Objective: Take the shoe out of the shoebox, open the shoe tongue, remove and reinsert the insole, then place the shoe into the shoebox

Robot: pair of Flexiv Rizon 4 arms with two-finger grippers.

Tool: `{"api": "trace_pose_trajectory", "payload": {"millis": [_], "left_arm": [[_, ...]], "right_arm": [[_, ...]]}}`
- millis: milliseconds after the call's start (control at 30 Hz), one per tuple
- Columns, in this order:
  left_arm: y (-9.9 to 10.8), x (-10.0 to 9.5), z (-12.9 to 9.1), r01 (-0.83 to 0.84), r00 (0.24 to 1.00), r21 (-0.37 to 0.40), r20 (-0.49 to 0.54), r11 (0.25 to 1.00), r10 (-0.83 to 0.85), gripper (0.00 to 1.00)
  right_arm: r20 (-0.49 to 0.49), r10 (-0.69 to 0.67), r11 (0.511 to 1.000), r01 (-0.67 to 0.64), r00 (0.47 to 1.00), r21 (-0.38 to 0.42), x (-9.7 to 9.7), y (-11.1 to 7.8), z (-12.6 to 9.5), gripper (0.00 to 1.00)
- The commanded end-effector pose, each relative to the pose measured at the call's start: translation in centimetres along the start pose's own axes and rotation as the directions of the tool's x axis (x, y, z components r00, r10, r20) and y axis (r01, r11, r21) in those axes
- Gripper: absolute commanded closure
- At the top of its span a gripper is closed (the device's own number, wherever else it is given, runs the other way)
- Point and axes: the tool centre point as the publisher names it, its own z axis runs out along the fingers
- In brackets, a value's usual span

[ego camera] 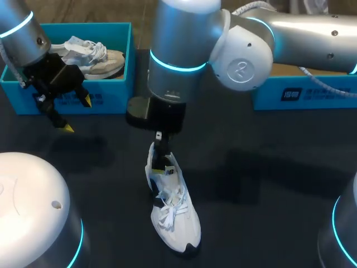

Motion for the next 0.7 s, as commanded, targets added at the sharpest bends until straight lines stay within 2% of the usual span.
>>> {"api": "trace_pose_trajectory", "payload": {"millis": [33,267,433,700], "left_arm": [[0.0,0.0,0.0,0.000,1.000,-0.002,-0.001,1.000,0.000,0.00],[0.0,0.0,0.0,0.000,1.000,-0.002,-0.001,1.000,0.000,0.00],[0.0,0.0,0.0,0.000,1.000,-0.002,-0.001,1.000,0.000,0.00],[0.0,0.0,0.0,0.000,1.000,-0.002,-0.001,1.000,0.000,0.00]], "right_arm": [[0.052,-0.125,0.988,0.120,0.991,0.093,-0.9,0.6,-0.7,0.00],[0.136,-0.233,0.967,0.215,0.963,0.137,-2.8,1.4,-0.8,0.00],[0.138,-0.293,0.947,0.267,0.946,0.178,-4.4,2.3,0.0,0.00],[0.129,-0.343,0.929,0.315,0.931,0.196,-7.2,2.4,1.8,0.00]]}}
